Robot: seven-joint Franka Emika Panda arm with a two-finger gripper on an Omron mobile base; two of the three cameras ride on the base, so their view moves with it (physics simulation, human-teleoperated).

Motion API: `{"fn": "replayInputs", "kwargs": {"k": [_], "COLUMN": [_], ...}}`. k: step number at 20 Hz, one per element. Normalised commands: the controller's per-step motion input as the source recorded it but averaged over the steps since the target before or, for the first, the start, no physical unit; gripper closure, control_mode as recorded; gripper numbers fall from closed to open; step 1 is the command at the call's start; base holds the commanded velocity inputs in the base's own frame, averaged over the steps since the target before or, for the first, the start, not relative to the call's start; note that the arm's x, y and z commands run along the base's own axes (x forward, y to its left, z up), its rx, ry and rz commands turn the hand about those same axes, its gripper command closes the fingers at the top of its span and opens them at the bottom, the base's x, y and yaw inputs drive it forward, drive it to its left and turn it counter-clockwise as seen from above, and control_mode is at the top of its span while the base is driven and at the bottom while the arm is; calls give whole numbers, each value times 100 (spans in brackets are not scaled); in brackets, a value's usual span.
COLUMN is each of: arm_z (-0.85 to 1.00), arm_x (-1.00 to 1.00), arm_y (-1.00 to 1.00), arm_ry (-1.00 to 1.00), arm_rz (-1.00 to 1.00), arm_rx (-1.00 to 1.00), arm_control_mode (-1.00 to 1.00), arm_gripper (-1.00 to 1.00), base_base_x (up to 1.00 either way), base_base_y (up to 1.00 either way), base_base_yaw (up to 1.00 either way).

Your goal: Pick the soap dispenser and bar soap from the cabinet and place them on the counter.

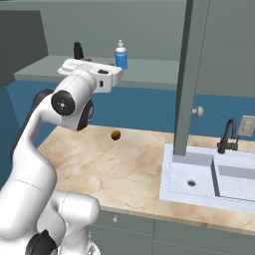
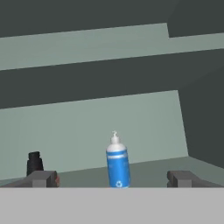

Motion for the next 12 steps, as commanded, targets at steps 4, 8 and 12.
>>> {"fn": "replayInputs", "kwargs": {"k": [4, 8, 12], "arm_z": [-1, 0, 0], "arm_x": [23, 26, 25], "arm_y": [0, 0, 0], "arm_ry": [0, 0, 0], "arm_rz": [0, 0, 0], "arm_rx": [0, 0, 0], "arm_control_mode": [-100, -100, -100], "arm_gripper": [-100, -100, -100], "base_base_x": [0, 0, 0], "base_base_y": [0, 0, 0], "base_base_yaw": [0, 0, 0]}}
